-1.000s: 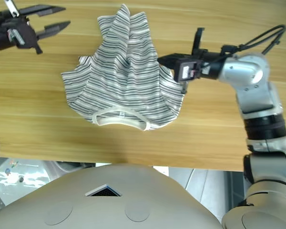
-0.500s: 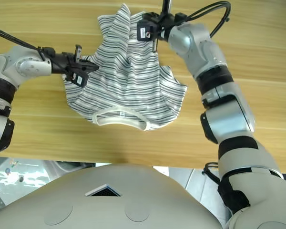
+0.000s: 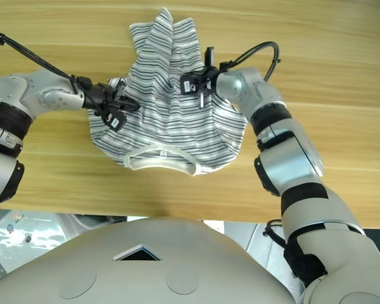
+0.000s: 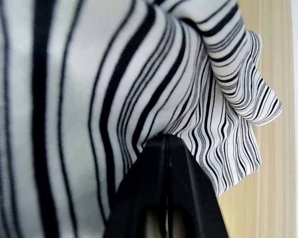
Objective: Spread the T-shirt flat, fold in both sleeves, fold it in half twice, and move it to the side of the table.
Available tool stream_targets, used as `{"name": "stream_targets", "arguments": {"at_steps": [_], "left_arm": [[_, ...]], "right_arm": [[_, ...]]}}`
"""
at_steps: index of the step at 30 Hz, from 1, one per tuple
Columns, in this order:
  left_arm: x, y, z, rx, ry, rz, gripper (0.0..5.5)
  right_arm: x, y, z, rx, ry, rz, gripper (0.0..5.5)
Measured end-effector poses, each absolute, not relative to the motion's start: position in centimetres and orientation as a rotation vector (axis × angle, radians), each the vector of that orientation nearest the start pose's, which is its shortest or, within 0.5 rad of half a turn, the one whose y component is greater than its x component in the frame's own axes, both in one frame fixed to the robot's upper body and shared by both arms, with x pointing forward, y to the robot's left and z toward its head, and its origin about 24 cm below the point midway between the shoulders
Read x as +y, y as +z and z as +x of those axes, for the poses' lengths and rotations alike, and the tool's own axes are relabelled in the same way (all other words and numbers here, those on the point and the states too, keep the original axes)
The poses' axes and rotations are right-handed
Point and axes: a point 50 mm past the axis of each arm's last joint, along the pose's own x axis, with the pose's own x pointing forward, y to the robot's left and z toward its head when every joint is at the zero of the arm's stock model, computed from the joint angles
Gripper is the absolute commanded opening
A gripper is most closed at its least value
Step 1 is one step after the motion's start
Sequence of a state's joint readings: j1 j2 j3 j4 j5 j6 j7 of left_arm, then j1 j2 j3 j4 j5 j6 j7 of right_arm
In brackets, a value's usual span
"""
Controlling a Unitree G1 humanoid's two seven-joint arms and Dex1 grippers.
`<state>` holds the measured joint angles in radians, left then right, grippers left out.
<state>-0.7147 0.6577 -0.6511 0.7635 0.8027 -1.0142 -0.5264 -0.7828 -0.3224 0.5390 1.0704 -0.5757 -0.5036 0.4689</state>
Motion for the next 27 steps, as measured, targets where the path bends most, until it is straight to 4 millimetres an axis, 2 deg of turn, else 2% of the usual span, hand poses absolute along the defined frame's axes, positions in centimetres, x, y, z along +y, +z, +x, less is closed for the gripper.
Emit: {"name": "stream_targets", "arguments": {"at_steps": [4,13,17,23,27], "left_arm": [[16.0,4.5,29.2,-0.231,-1.558,1.639,0.03],[16.4,3.7,27.9,-0.24,-1.548,1.613,0.03],[16.5,3.7,27.9,-0.238,-1.54,1.612,0.03],[17.2,3.3,27.2,-0.22,-1.534,1.587,0.03],[17.4,3.1,27.0,-0.211,-1.516,1.562,0.03]], "right_arm": [[-12.2,2.4,34.3,0.15,1.048,-1.19,0.0],[-15.6,2.6,34.9,0.239,0.916,-1.12,0.0],[-15.9,2.7,35.0,0.255,0.897,-1.104,0.0],[-18.4,2.8,36.1,0.398,0.669,-1.097,0.0],[-19.3,2.8,36.2,0.44,0.584,-1.103,0.0]]}}
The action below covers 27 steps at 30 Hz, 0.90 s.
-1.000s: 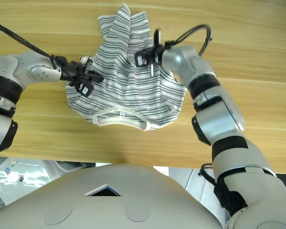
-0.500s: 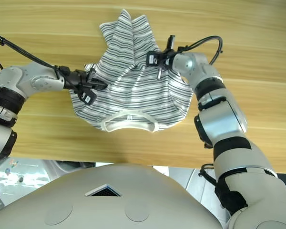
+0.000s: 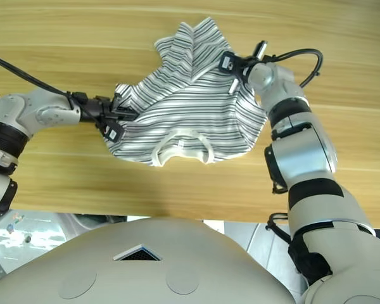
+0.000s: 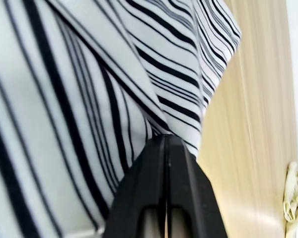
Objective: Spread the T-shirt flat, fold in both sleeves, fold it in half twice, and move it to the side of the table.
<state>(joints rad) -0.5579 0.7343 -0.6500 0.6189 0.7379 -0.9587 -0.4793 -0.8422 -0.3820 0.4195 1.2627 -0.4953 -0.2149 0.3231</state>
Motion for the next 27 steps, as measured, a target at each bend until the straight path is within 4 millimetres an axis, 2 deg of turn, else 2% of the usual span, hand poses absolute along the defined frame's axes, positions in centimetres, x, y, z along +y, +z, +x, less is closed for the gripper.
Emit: {"name": "stream_targets", "arguments": {"at_steps": [3,5,7,9,12,15,18,22,24,27], "left_arm": [[17.5,2.9,26.8,-0.206,-1.492,1.529,0.03],[17.6,2.8,26.7,-0.209,-1.481,1.52,0.03],[17.7,2.7,26.7,-0.209,-1.47,1.508,0.03],[17.6,2.8,26.9,-0.219,-1.452,1.502,0.03],[17.6,3.0,27.1,-0.229,-1.435,1.497,0.03],[17.8,2.6,27.0,-0.21,-1.441,1.496,0.03],[18.4,2.6,26.7,-0.159,-1.467,1.495,0.03],[19.3,3.6,25.6,-0.112,-1.542,1.437,0.03],[19.8,4.3,25.0,-0.074,-1.59,1.416,0.03],[19.9,5.9,24.6,-0.073,-1.622,1.356,0.03]], "right_arm": [[-19.7,2.8,36.3,0.455,0.544,-1.13,0.0],[-19.6,3.0,36.2,0.436,0.59,-1.122,0.0],[-18.3,3.4,35.7,0.333,0.755,-1.07,0.0],[-15.7,3.8,33.9,0.154,1.003,-0.993,0.0],[-14.1,4.3,30.0,0.013,1.305,-0.896,0.0],[-15.0,5.3,26.6,-0.018,1.514,-0.878,0.0],[-15.6,5.9,26.1,0.004,1.552,-0.894,0.0],[-16.3,5.6,25.0,0.044,1.604,-0.897,0.0],[-17.3,5.6,24.5,0.087,1.618,-0.929,0.0],[-17.6,5.3,24.4,0.118,1.623,-0.972,0.0]]}}
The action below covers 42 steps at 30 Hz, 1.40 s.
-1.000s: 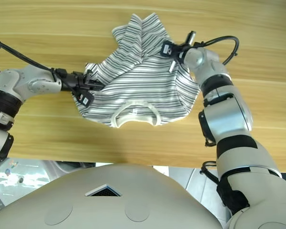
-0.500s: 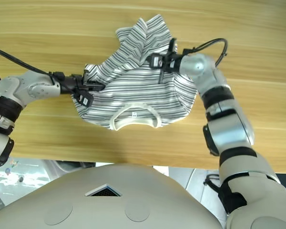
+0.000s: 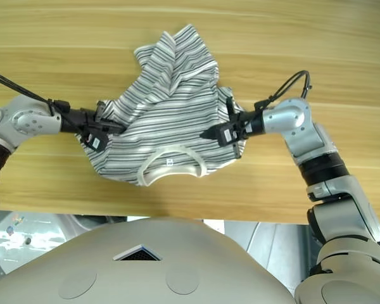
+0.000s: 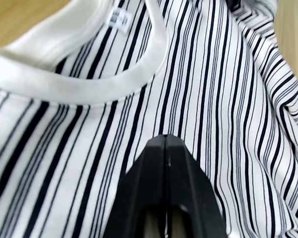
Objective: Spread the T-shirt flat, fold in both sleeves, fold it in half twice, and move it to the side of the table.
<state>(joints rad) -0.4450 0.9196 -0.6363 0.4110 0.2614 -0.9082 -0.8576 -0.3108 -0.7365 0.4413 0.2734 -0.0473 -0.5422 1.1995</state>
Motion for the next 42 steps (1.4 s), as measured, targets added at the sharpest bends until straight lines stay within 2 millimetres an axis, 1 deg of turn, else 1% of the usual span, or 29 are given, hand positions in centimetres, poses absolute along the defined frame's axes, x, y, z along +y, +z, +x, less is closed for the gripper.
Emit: {"name": "stream_targets", "arguments": {"at_steps": [2,3,4,6,10,12,14,15,16,18,20,24,27,34,37,42], "left_arm": [[19.6,7.5,24.8,-0.121,-1.613,1.321,0.03],[19.5,7.9,24.9,-0.138,-1.613,1.317,0.03],[19.4,8.8,25.4,-0.149,-1.6,1.315,0.03],[19.2,10.0,26.3,-0.167,-1.57,1.343,0.03],[18.0,12.3,29.1,-0.251,-1.459,1.357,0.03],[17.1,13.2,30.9,-0.288,-1.377,1.407,0.03],[16.5,13.6,32.6,-0.297,-1.302,1.464,0.03],[16.2,13.6,33.7,-0.284,-1.249,1.509,0.03],[15.9,13.5,34.3,-0.28,-1.227,1.539,0.03],[15.2,12.2,35.4,-0.228,-1.219,1.603,0.03],[14.8,10.1,35.4,-0.168,-1.262,1.627,0.03],[15.9,6.7,35.0,-0.015,-1.312,1.706,0.03],[16.8,5.3,34.6,0.053,-1.325,1.731,0.03],[17.5,4.4,34.2,0.05,-1.301,1.738,0.03],[17.8,4.4,34.4,0.044,-1.269,1.757,0.03],[19.9,5.0,34.5,0.103,-1.215,1.773,0.03]], "right_arm": [[-17.6,5.1,24.3,0.133,1.621,-0.997,0.0],[-17.7,5.0,24.2,0.137,1.619,-1.0,0.0],[-17.8,4.6,24.1,0.16,1.615,-1.022,0.0],[-17.8,4.3,24.0,0.164,1.606,-1.039,0.0],[-17.8,4.2,23.9,0.152,1.593,-1.049,0.0],[-17.6,4.0,23.7,0.145,1.6,-1.05,0.0],[-17.3,4.0,23.4,0.134,1.613,-1.056,0.0],[-17.1,4.0,23.3,0.125,1.62,-1.062,0.0],[-16.9,4.0,23.2,0.119,1.626,-1.064,0.0],[-16.6,3.9,23.1,0.109,1.635,-1.061,0.0],[-16.4,3.9,23.1,0.105,1.632,-1.057,0.0],[-16.1,4.0,23.0,0.096,1.626,-1.054,0.0],[-15.9,4.0,23.0,0.096,1.625,-1.05,0.0],[-15.4,3.7,22.9,0.095,1.615,-1.028,0.0],[-15.2,3.7,22.8,0.089,1.618,-1.02,0.0],[-15.1,3.7,22.8,0.085,1.617,-1.017,0.0]]}}
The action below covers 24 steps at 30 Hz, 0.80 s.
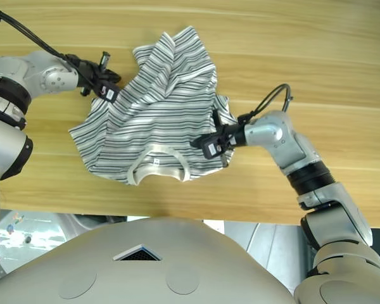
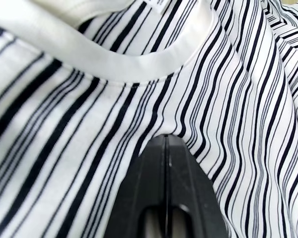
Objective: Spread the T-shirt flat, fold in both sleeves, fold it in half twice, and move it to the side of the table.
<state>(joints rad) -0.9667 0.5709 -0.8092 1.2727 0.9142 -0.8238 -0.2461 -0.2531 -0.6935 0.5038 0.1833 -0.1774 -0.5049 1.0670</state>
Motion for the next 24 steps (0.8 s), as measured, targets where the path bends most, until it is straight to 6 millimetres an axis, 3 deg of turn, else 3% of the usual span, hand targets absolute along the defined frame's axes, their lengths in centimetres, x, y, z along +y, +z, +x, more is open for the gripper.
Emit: {"name": "stream_targets", "arguments": {"at_steps": [5,12,17,24], "left_arm": [[19.5,7.4,35.6,0.028,-1.18,1.811,0.03],[17.8,7.8,35.4,-0.088,-1.244,1.792,0.03],[16.7,7.2,35.1,-0.123,-1.281,1.773,0.03],[16.2,4.8,34.0,-0.072,-1.345,1.753,0.03]], "right_arm": [[-15.1,3.6,22.8,0.086,1.615,-1.012,0.0],[-15.1,3.5,22.9,0.086,1.611,-1.006,0.0],[-15.1,3.5,22.9,0.086,1.608,-1.004,0.0],[-15.0,3.4,22.9,0.085,1.607,-1.002,0.0]]}}
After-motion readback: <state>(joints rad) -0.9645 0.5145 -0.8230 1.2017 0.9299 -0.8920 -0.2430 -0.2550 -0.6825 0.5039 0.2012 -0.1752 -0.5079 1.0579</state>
